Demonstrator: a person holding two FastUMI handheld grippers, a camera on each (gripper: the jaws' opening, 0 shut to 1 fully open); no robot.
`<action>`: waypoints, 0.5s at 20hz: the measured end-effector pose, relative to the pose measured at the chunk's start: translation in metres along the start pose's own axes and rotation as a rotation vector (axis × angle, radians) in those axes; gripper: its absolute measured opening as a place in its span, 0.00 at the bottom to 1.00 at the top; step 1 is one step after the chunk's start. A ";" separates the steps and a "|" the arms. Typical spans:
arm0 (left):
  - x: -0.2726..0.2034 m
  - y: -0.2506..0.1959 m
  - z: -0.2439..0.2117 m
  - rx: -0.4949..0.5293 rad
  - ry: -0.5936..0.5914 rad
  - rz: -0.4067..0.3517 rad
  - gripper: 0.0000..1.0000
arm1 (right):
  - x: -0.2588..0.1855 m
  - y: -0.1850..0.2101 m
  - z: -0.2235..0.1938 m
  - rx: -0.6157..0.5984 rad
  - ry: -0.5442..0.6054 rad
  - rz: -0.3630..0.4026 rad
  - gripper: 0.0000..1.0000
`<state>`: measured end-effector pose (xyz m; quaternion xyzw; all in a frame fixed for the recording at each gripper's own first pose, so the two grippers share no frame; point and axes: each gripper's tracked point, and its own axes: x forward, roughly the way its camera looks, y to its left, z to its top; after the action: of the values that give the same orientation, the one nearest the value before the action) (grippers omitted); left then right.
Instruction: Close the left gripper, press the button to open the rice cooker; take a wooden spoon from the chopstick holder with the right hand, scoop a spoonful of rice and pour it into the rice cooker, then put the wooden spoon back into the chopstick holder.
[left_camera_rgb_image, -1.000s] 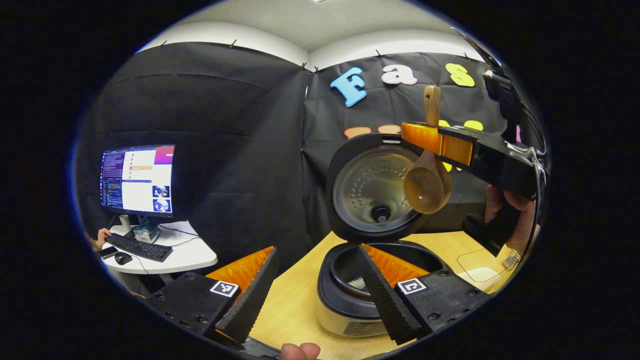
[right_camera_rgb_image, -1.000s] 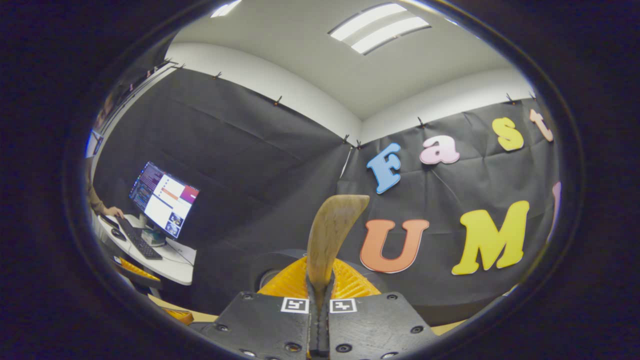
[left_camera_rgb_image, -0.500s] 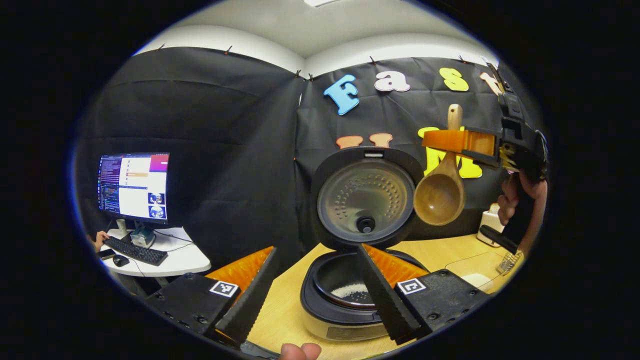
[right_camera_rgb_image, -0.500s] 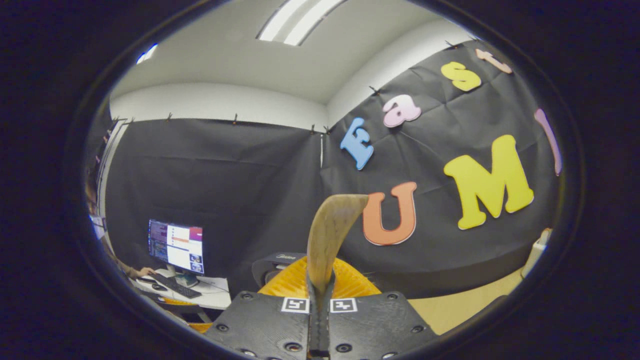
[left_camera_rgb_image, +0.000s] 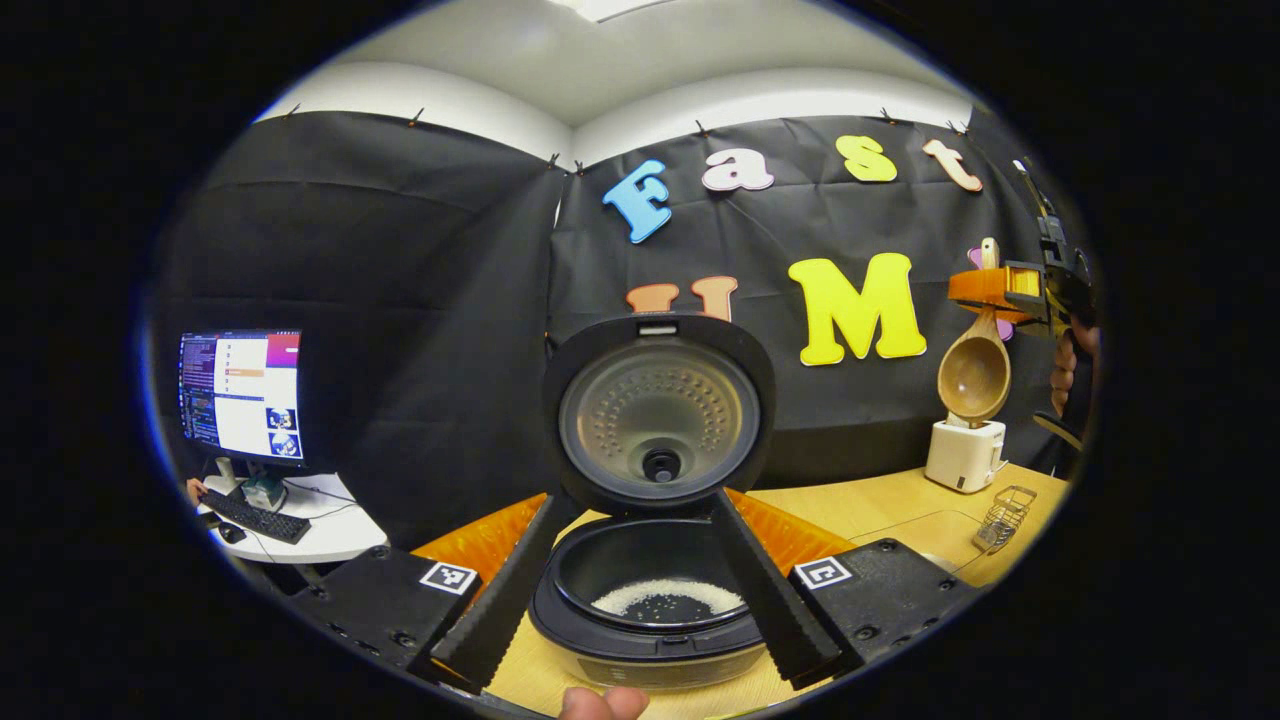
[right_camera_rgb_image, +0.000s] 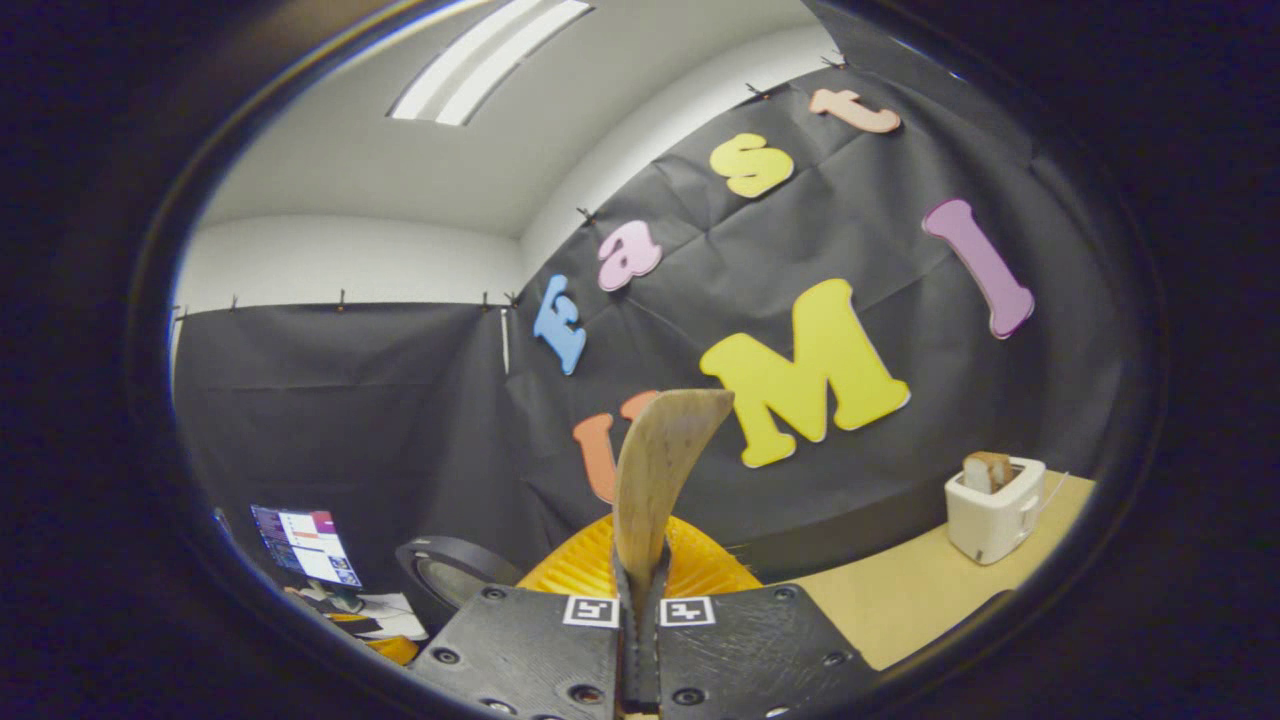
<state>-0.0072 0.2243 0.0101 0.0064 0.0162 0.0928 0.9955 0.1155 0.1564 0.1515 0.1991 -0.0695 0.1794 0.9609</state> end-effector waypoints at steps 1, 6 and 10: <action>0.000 -0.006 0.001 0.002 -0.004 -0.010 0.99 | -0.010 -0.019 0.005 0.008 0.006 -0.027 0.01; -0.002 -0.029 0.007 0.024 -0.022 -0.028 0.99 | -0.053 -0.112 0.032 -0.013 -0.023 -0.187 0.00; -0.005 -0.052 0.013 0.043 -0.032 -0.050 0.99 | -0.077 -0.175 0.029 -0.011 -0.018 -0.296 0.00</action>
<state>-0.0021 0.1722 0.0225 0.0290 0.0027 0.0673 0.9973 0.1071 -0.0296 0.1000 0.2036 -0.0489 0.0335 0.9773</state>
